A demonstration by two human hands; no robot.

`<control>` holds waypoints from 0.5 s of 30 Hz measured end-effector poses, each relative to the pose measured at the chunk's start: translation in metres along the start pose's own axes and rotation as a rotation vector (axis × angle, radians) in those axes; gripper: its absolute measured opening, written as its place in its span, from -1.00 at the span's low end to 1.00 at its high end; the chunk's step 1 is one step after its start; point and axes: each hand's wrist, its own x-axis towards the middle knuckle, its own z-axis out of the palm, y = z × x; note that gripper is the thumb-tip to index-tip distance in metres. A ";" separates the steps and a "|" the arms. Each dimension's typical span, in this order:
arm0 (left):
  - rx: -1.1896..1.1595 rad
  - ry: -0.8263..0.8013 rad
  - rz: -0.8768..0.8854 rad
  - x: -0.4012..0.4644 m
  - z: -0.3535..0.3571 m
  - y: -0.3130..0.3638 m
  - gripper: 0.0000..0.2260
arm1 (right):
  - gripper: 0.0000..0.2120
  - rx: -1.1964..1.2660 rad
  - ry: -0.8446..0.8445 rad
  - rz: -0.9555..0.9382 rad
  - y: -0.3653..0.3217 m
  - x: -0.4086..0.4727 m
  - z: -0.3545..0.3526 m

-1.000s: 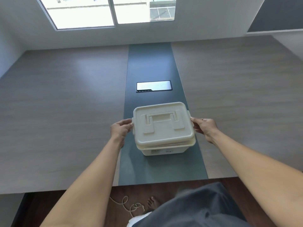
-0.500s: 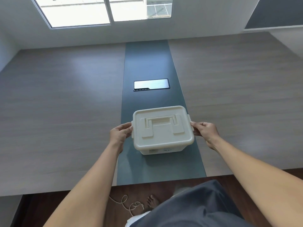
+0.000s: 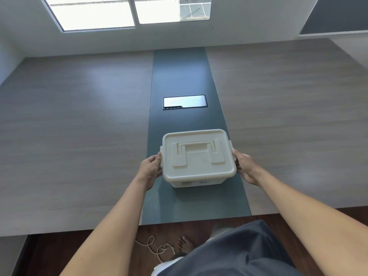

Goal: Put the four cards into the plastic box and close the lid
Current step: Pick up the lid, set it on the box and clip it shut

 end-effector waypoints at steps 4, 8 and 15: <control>-0.028 -0.013 -0.005 0.002 -0.001 0.005 -0.73 | -0.58 0.084 -0.002 -0.006 -0.005 0.005 -0.005; -0.025 0.056 0.019 0.006 0.000 0.008 -0.71 | -0.71 0.201 -0.060 0.056 -0.006 0.007 -0.008; 0.184 0.066 0.165 0.003 0.000 0.025 -0.78 | -0.81 0.119 0.096 -0.085 -0.015 0.011 -0.016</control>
